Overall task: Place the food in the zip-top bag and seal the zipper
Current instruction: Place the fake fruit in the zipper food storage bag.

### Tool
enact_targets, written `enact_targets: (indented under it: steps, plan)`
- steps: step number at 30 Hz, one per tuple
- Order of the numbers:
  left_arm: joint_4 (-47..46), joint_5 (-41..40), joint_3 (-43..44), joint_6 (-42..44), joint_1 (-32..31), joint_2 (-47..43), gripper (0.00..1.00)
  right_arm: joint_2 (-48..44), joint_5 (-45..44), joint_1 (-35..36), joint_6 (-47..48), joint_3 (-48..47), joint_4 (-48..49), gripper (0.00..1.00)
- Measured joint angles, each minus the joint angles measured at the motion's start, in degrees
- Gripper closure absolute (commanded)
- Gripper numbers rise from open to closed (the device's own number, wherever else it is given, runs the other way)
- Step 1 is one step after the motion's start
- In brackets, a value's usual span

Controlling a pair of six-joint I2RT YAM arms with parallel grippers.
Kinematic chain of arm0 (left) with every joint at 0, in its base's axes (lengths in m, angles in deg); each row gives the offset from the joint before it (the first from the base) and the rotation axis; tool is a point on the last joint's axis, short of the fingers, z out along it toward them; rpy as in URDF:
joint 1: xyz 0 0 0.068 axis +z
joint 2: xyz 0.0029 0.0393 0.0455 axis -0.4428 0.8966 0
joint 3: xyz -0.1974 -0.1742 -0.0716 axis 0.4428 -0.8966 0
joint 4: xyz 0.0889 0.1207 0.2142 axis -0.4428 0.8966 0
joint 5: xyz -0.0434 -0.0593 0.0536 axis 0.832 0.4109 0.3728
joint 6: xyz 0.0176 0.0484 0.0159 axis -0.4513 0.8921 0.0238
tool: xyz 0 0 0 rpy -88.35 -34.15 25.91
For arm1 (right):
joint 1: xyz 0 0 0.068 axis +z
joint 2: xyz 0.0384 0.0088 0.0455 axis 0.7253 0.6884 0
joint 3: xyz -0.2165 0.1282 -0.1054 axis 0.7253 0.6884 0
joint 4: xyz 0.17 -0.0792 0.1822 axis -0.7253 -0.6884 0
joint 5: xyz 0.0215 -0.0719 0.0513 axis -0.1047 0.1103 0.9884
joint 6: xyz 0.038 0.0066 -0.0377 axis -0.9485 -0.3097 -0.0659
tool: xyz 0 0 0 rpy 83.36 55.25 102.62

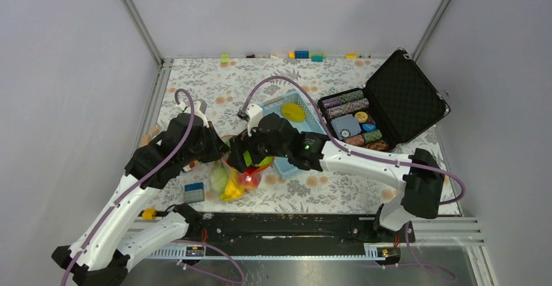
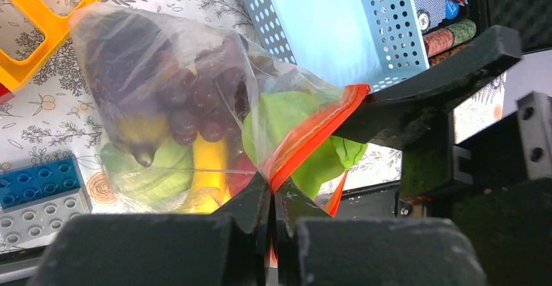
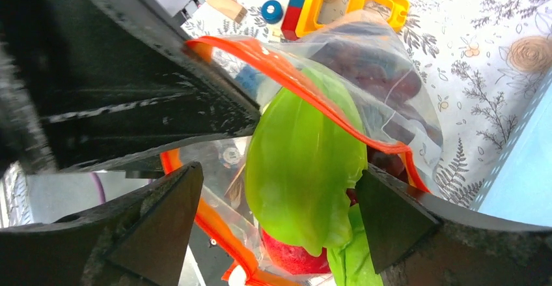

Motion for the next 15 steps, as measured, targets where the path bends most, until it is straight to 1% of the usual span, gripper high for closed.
enact_targets:
  steps: [5,12,15]
  plan:
    - [-0.3,-0.2,0.0,-0.2,0.0,-0.5,1.00,-3.7,1.2,0.0,1.6,0.0,-0.3,0.00]
    - [-0.8,-0.3,-0.7,-0.5,0.0,-0.9,1.00,-10.1,0.8,0.0,3.4,0.5,0.3,0.00]
    - [-0.6,-0.3,-0.9,-0.7,0.0,-1.1,1.00,-12.9,-0.3,-0.2,3.8,2.2,0.6,0.00]
